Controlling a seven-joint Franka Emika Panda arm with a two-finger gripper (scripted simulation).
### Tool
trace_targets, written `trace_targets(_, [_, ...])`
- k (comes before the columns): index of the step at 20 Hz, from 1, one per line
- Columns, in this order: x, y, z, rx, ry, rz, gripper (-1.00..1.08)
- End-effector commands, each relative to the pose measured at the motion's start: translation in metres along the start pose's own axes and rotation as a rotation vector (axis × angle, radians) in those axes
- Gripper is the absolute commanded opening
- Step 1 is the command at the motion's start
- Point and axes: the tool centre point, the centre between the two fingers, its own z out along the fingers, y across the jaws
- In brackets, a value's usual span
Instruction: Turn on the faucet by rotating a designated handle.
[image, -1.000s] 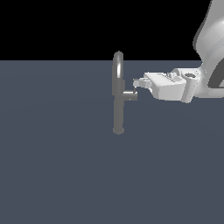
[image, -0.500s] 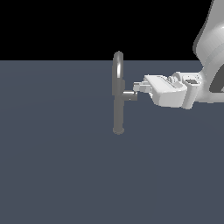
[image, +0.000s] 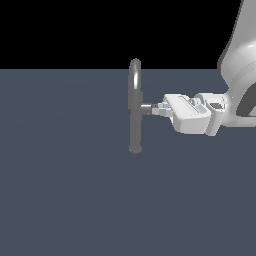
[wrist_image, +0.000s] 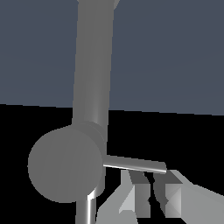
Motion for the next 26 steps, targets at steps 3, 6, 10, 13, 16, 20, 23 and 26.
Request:
trace_targets(3, [0.028, 0.002, 0.0, 0.004, 0.002, 0.029, -1.0])
trace_targets(6, [0.045, 0.003, 0.0, 0.005, 0.003, 0.045, -1.0])
trace_targets(10, [0.018, -0.009, 0.0, -0.007, -0.006, -0.008, -1.0])
trace_targets(13, [0.032, -0.012, 0.0, -0.003, -0.004, 0.008, -1.0])
trace_targets(16, [0.046, -0.014, 0.0, 0.0, -0.001, 0.025, -1.0])
trace_targets(20, [0.065, -0.018, 0.0, 0.005, 0.002, 0.046, -1.0])
trace_targets(23, [0.025, -0.011, -0.005, -0.027, -0.036, 0.004, -1.0])
trace_targets(26, [0.035, -0.019, -0.004, -0.021, -0.028, 0.014, -1.0])
